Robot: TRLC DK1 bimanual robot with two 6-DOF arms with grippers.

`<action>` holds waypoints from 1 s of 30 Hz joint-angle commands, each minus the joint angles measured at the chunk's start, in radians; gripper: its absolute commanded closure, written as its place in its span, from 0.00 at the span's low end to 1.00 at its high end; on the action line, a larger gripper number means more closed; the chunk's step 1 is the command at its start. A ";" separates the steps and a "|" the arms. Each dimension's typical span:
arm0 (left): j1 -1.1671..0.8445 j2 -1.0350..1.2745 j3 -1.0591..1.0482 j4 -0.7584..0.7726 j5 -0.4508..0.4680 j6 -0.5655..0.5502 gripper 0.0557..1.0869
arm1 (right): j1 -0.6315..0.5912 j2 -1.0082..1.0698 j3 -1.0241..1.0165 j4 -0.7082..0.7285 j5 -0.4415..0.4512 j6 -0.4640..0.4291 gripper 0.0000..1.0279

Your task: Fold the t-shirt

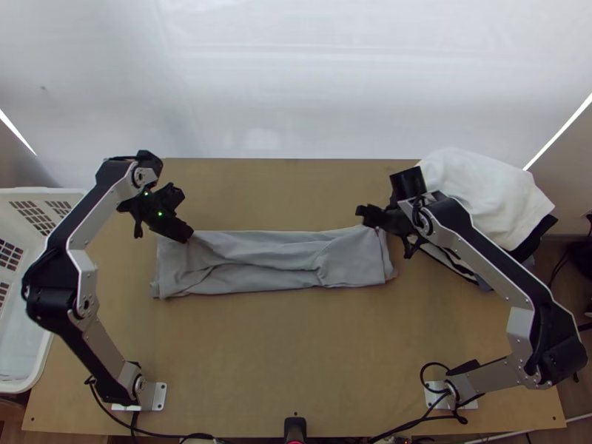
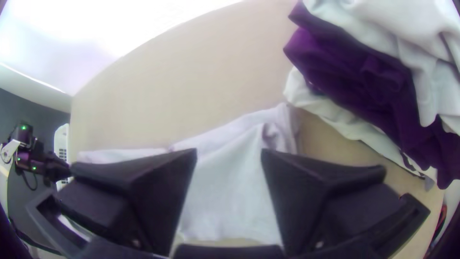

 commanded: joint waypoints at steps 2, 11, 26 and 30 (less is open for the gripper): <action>0.019 -0.083 -0.086 -0.006 0.301 -0.012 0.42 | 0.028 -0.036 0.008 0.016 0.059 -0.006 0.03; 0.127 -0.220 -0.138 0.023 0.480 -0.100 0.05 | 0.028 -0.165 0.002 0.001 0.075 0.002 0.04; 0.417 -0.207 -0.285 0.032 0.255 -0.075 0.05 | 0.030 -0.261 -0.072 -0.061 0.072 0.049 0.04; 0.423 -0.218 -0.376 0.112 0.256 -0.080 0.05 | 0.041 -0.269 -0.084 -0.062 0.067 0.071 0.04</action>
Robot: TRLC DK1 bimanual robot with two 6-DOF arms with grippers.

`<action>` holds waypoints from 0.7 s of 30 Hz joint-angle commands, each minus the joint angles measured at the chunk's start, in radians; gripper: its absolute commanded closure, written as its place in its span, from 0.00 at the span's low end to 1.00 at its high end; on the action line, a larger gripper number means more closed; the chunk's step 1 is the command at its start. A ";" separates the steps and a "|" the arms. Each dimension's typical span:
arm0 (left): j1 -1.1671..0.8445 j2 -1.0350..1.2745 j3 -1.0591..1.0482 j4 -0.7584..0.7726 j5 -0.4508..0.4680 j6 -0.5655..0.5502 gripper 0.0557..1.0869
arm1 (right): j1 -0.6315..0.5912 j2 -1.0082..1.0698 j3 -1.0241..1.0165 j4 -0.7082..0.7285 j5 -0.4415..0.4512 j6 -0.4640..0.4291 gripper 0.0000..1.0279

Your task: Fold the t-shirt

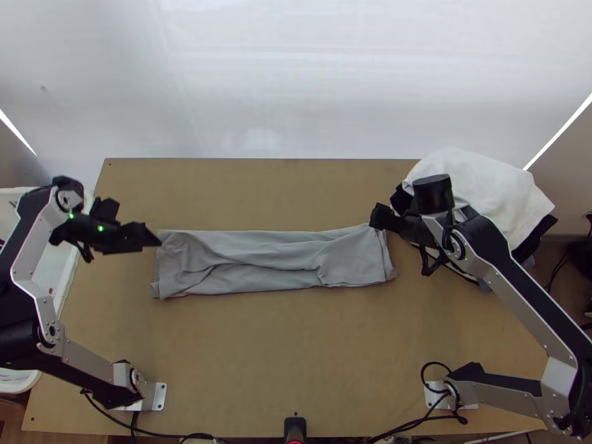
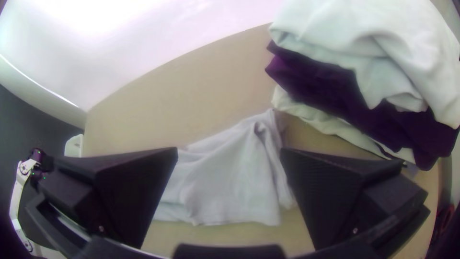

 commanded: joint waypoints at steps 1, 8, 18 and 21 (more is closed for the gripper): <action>0.047 -0.009 -0.143 0.088 -0.064 0.006 0.05 | 0.017 -0.021 -0.019 -0.016 -0.008 0.037 0.04; 0.047 -0.009 -0.215 0.159 -0.039 0.026 0.05 | 0.027 -0.038 -0.025 -0.036 -0.013 0.037 0.04; 0.047 -0.010 -0.256 0.274 -0.028 -0.001 0.05 | 0.022 -0.051 -0.057 -0.035 -0.013 0.038 0.04; 0.038 -0.006 -0.270 0.309 -0.028 -0.025 0.05 | 0.022 -0.051 -0.057 -0.035 -0.013 0.037 0.04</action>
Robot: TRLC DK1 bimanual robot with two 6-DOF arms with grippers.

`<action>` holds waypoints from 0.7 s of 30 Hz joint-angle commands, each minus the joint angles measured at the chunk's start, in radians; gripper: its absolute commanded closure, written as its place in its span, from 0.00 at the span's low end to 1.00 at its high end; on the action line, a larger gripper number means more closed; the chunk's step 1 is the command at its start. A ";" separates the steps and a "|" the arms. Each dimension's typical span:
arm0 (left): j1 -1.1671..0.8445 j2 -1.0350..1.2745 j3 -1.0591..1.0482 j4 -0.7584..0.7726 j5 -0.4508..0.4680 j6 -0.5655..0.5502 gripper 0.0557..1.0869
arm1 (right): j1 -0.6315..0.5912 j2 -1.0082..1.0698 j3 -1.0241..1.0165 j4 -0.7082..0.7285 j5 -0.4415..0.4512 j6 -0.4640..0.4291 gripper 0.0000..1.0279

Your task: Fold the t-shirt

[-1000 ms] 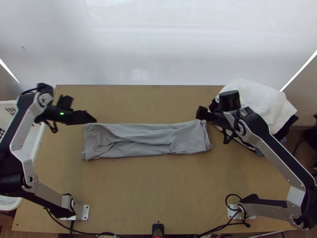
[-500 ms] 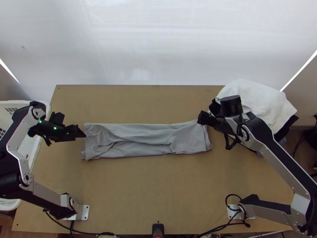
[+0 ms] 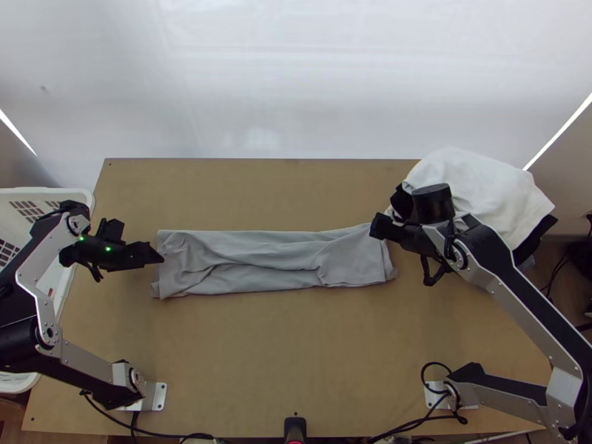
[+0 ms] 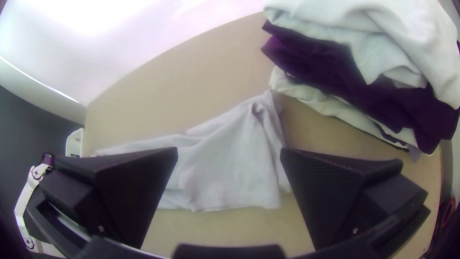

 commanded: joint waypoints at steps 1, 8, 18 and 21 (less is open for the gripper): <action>-0.012 0.007 -0.037 0.089 0.004 -0.046 0.05 | 0.000 -0.004 -0.007 0.000 0.001 0.000 0.04; -0.034 0.024 -0.048 0.118 0.039 -0.081 0.05 | -0.001 -0.007 -0.013 0.000 0.001 -0.002 0.04; -0.057 0.024 -0.078 0.187 0.050 -0.095 0.05 | -0.001 -0.011 -0.013 0.000 0.001 -0.005 0.04; -0.058 0.024 -0.080 0.189 0.050 -0.093 0.05 | -0.003 -0.014 -0.016 0.000 0.001 -0.005 0.04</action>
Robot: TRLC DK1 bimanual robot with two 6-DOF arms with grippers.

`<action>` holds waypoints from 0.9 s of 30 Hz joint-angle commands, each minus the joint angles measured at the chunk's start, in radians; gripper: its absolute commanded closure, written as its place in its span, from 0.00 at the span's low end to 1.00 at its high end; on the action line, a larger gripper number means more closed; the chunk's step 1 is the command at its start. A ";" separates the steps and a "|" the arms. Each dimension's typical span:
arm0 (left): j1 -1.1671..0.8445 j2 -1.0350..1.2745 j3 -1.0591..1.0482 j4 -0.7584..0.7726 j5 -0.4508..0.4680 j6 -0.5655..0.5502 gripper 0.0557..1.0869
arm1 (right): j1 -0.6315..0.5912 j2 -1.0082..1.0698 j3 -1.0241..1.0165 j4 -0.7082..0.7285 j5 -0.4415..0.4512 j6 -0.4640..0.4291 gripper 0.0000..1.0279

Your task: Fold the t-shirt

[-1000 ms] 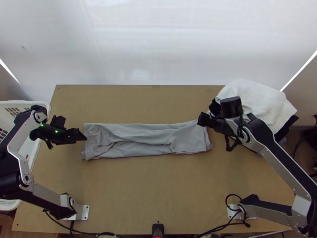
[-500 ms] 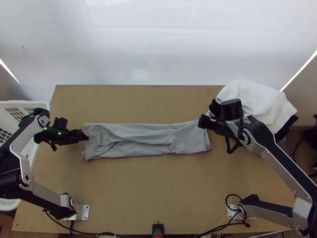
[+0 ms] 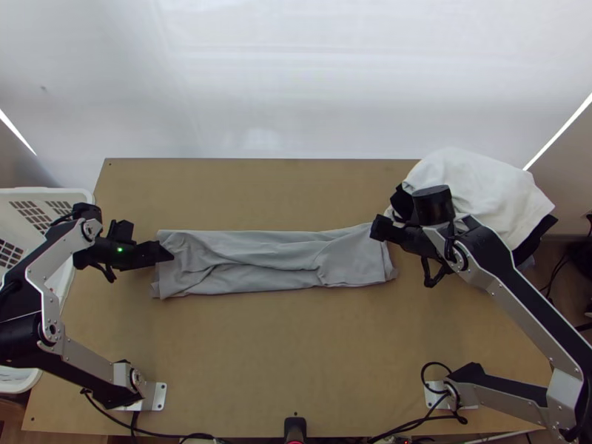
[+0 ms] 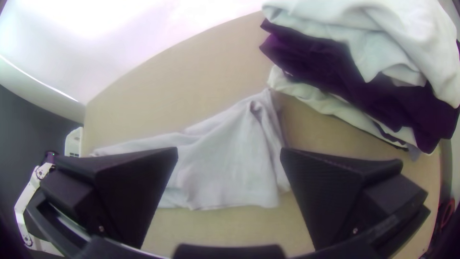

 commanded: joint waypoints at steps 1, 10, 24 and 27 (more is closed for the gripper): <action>-0.008 0.001 -0.010 0.022 0.004 -0.005 0.05 | -0.002 -0.005 -0.004 0.000 0.001 0.000 0.04; -0.022 0.005 -0.018 0.025 0.002 -0.005 0.05 | -0.005 -0.016 -0.006 0.000 0.001 -0.002 0.04; -0.052 -0.017 -0.065 0.054 0.004 -0.085 0.44 | -0.008 -0.025 -0.006 0.000 0.001 -0.003 0.04; -0.054 -0.048 -0.091 0.109 0.005 -0.117 0.75 | -0.014 -0.031 -0.003 0.000 0.001 -0.005 0.04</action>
